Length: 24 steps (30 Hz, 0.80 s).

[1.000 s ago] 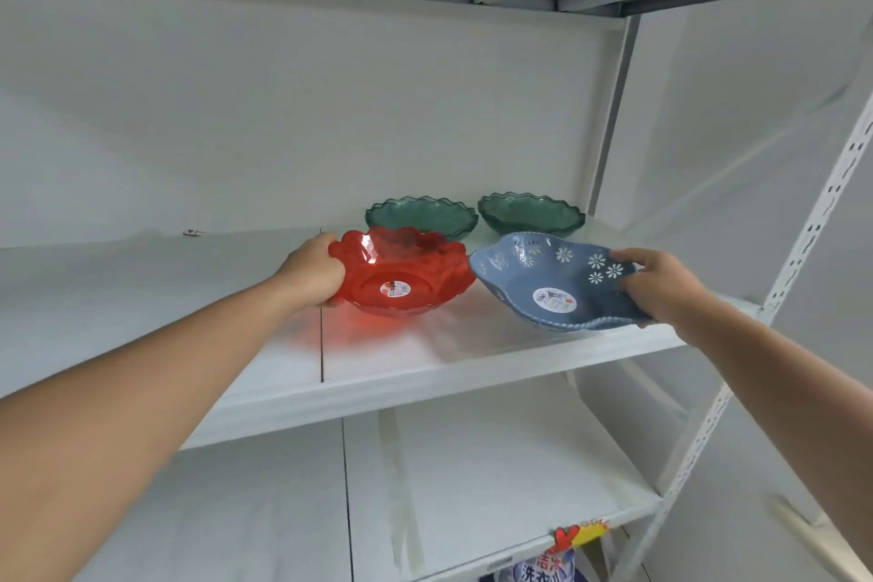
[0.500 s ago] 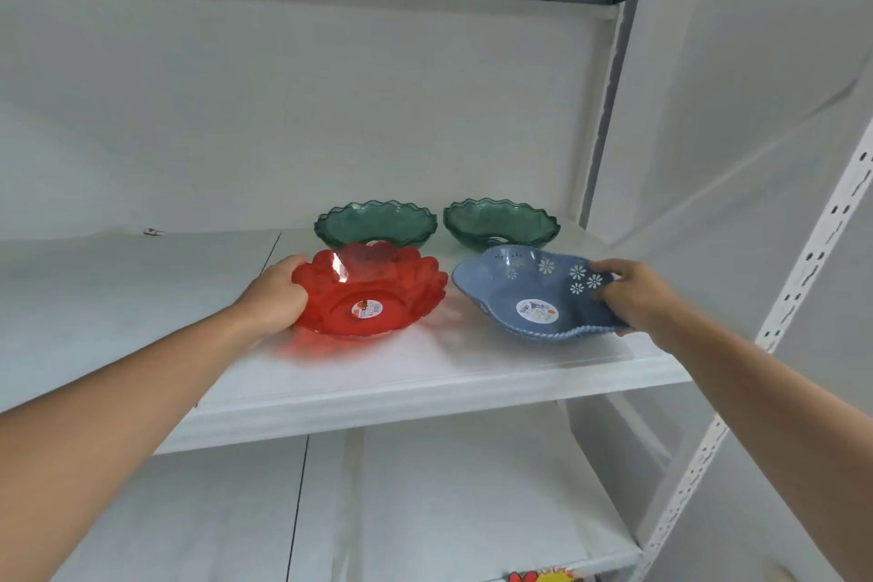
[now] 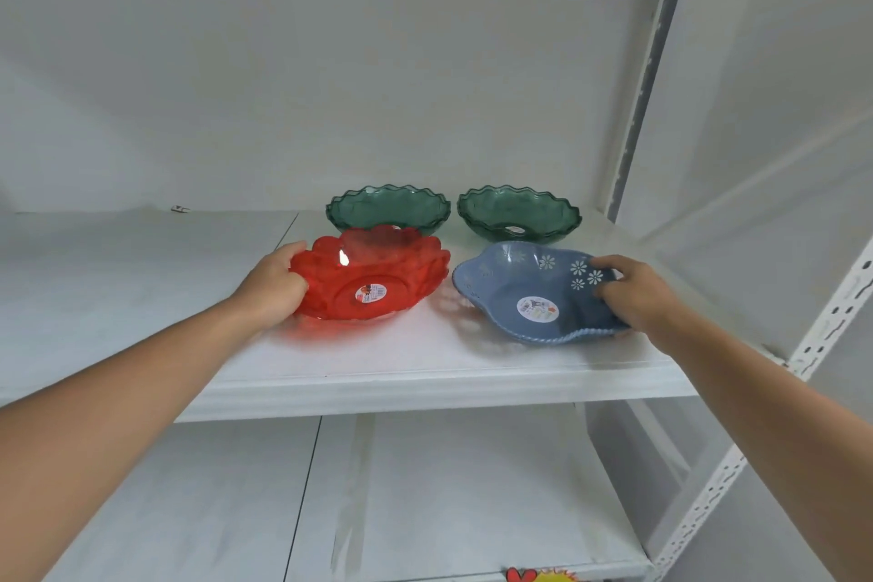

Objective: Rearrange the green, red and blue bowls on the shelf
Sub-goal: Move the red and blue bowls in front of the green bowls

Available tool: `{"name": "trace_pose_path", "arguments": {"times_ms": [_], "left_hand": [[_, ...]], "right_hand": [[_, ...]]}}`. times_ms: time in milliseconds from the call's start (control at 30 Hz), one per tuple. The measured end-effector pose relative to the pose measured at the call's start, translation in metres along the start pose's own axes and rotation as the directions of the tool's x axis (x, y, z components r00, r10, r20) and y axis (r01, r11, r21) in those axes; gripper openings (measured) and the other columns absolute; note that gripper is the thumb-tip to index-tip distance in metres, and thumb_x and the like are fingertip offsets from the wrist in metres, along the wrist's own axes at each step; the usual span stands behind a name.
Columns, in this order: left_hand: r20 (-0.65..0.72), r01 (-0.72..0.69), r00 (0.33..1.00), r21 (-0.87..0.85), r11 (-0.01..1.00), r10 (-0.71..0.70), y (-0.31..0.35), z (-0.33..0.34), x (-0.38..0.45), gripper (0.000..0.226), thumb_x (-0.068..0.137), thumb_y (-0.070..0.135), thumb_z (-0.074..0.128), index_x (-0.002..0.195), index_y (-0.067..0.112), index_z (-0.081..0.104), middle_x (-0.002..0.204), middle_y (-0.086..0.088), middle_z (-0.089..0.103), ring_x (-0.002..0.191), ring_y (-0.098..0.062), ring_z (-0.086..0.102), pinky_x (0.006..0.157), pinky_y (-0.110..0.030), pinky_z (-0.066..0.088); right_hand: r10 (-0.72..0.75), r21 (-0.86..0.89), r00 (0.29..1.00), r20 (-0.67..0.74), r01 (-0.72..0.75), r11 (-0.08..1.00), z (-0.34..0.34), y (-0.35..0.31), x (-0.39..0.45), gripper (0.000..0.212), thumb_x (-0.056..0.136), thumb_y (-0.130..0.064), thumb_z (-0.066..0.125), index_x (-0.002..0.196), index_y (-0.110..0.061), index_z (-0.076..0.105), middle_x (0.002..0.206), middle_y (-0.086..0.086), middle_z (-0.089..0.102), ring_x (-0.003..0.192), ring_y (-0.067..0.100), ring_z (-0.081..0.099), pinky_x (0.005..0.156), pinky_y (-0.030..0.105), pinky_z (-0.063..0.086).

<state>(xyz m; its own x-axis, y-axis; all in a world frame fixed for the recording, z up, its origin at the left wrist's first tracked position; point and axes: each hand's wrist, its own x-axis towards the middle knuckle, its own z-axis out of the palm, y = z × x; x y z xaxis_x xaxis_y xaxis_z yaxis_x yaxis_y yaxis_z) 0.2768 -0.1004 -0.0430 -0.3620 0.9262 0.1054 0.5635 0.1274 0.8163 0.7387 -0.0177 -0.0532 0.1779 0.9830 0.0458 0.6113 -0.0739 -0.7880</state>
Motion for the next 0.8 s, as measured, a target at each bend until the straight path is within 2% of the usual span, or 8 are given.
{"name": "trace_pose_path", "arguments": {"times_ms": [100,167,233,367,433,500,600,800], "left_hand": [[-0.009,-0.034,0.999,-0.092,0.995,0.033,0.019,-0.003,-0.001,0.070,0.090,-0.007,0.051,0.150,0.030,0.051,0.128,0.000,0.065,0.090,-0.011,0.069,0.066,-0.021,0.056],[0.013,-0.058,0.998,-0.148,0.987,0.061,0.044,-0.002,-0.005,0.073,0.090,-0.008,0.049,0.119,0.058,0.065,0.105,0.012,0.068,0.066,-0.003,0.071,0.046,-0.019,0.053],[0.039,-0.088,0.995,-0.158,0.984,0.095,0.072,0.003,-0.004,0.077,0.089,-0.007,0.048,0.084,0.067,0.068,0.092,0.017,0.067,0.062,-0.009,0.072,0.044,-0.022,0.054],[0.102,-0.125,0.984,-0.176,0.976,0.145,0.125,0.033,-0.004,0.049,0.091,-0.006,0.047,0.107,0.037,0.065,0.093,-0.004,0.068,0.059,-0.016,0.067,0.038,-0.020,0.047],[0.143,-0.128,0.977,-0.186,0.974,0.156,0.143,0.059,-0.007,0.043,0.092,-0.006,0.045,0.101,0.030,0.066,0.089,-0.009,0.069,0.049,-0.013,0.064,0.037,-0.021,0.047],[0.186,-0.121,0.970,-0.181,0.976,0.155,0.154,0.086,-0.010,0.047,0.093,-0.005,0.043,0.118,0.027,0.066,0.097,-0.011,0.069,0.053,-0.018,0.065,0.038,-0.022,0.047],[0.213,-0.068,0.971,-0.181,0.981,0.107,0.161,0.121,-0.015,0.058,0.094,-0.002,0.040,0.144,0.024,0.053,0.113,-0.007,0.066,0.069,-0.026,0.068,0.042,-0.023,0.051],[0.176,-0.150,0.973,0.003,0.989,0.147,0.161,0.157,-0.016,0.038,0.084,0.006,0.042,0.109,0.026,0.062,0.094,0.002,0.067,0.079,-0.025,0.069,0.052,-0.023,0.048]], "right_hand": [[0.015,0.055,1.000,0.012,-0.016,0.998,-0.003,-0.001,0.001,0.035,0.098,-0.012,0.063,0.124,-0.033,0.076,0.105,0.017,0.072,0.071,0.029,0.065,0.034,0.021,0.046],[0.015,0.057,1.000,0.015,-0.016,0.998,-0.005,-0.002,0.000,0.027,0.099,-0.020,0.066,0.120,-0.033,0.077,0.105,0.014,0.074,0.084,0.035,0.071,0.049,0.030,0.056],[0.015,0.052,1.000,0.010,-0.016,0.999,-0.008,-0.004,-0.001,0.021,0.100,-0.026,0.066,0.115,-0.035,0.077,0.105,0.013,0.076,0.093,0.038,0.074,0.067,0.045,0.066],[-0.057,0.069,0.998,-0.024,0.059,0.996,-0.021,-0.012,-0.003,0.022,0.103,-0.031,0.063,0.121,-0.031,0.076,0.111,0.013,0.078,0.101,0.037,0.076,0.092,0.053,0.065],[-0.109,0.078,0.992,-0.062,0.114,0.990,-0.029,-0.018,-0.006,0.030,0.106,-0.036,0.059,0.129,-0.027,0.076,0.121,0.010,0.076,0.113,0.034,0.072,0.102,0.053,0.059],[-0.134,0.081,0.989,-0.065,0.139,0.987,-0.034,-0.024,-0.010,0.042,0.109,-0.045,0.050,0.135,-0.023,0.075,0.131,0.010,0.074,0.124,0.034,0.066,0.110,0.054,0.053],[-0.135,0.095,0.990,-0.045,0.139,0.986,-0.038,-0.028,-0.015,0.058,0.111,-0.054,0.037,0.133,-0.016,0.076,0.129,0.012,0.074,0.123,0.035,0.065,0.111,0.055,0.052],[-0.165,0.011,0.986,-0.032,0.166,0.986,-0.039,-0.019,-0.020,0.057,0.113,-0.041,0.041,0.099,0.006,0.070,0.103,0.024,0.075,0.101,0.042,0.067,0.093,0.046,0.054]]}}
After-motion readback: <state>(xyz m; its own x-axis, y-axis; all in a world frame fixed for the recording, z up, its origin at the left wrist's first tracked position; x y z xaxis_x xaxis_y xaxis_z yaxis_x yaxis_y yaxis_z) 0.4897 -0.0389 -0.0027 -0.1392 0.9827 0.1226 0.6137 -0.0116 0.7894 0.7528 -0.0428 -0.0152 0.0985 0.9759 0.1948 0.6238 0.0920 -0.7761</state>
